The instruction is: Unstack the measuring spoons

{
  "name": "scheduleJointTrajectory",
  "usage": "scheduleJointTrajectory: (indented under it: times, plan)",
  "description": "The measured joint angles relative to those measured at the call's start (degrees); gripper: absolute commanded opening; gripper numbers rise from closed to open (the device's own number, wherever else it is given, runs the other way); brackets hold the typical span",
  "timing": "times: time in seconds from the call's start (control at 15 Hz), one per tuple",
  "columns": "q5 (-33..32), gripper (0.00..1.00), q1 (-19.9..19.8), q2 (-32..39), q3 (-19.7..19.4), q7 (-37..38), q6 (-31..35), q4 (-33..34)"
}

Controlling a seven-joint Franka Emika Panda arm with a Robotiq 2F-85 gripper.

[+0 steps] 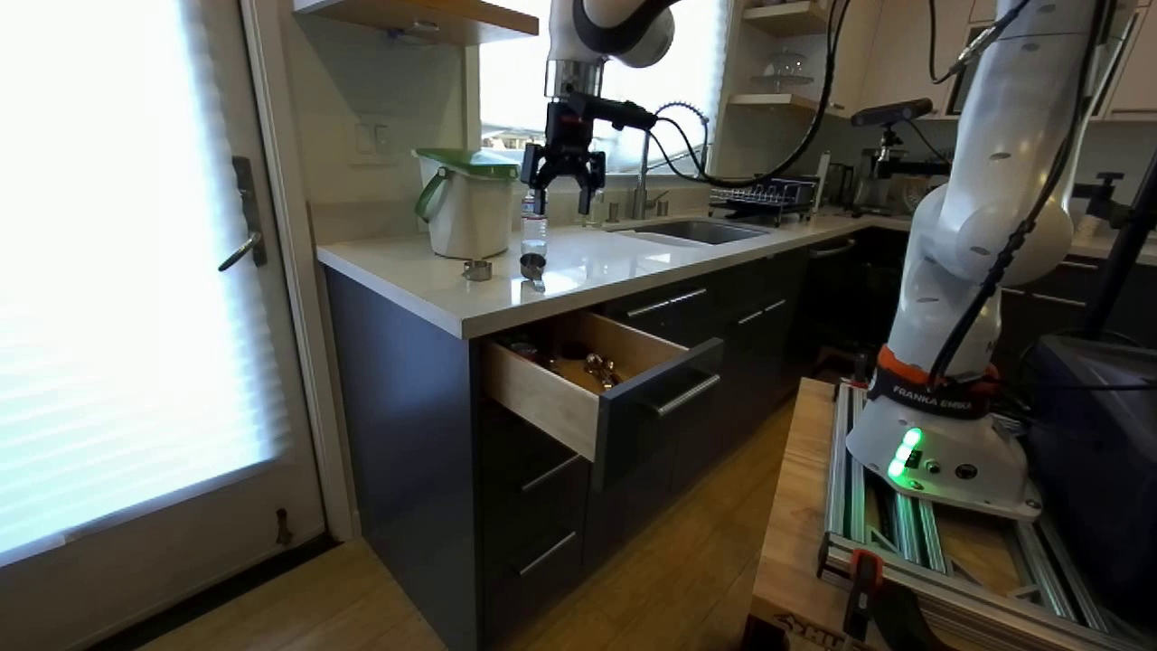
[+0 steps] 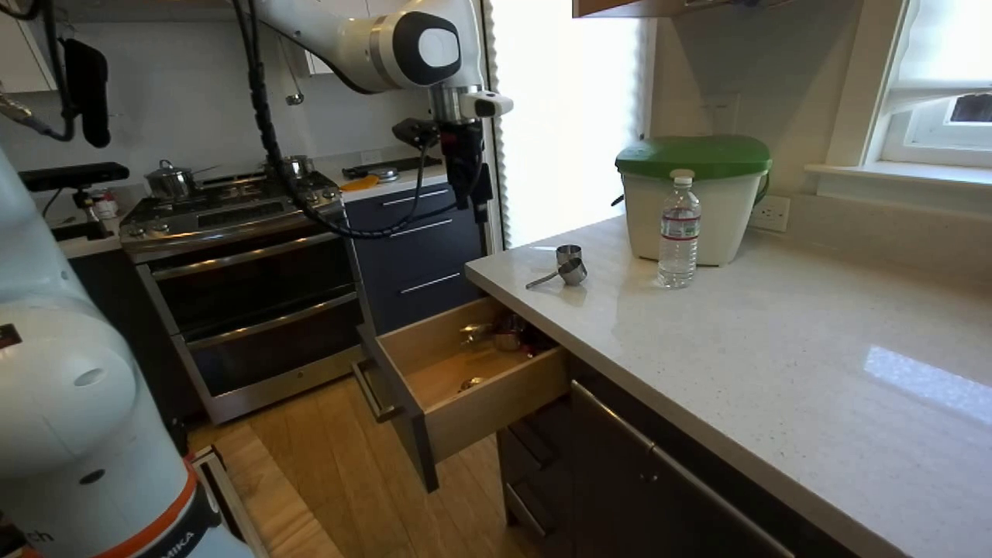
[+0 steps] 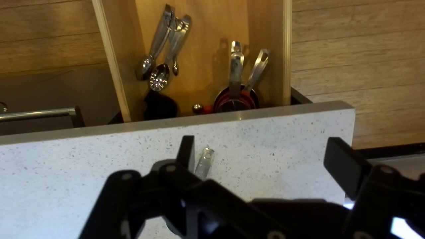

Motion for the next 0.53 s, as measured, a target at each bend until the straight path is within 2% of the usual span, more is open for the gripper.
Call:
scheduleJointTrajectory:
  times: [0.33,0.53]
  plan:
    - [-0.31,1.00,-1.13,-10.51,0.51,-4.04,-1.46,-6.70]
    - [-0.28,1.00,-1.78,-14.25,0.51,-5.35,-1.83,-9.24]
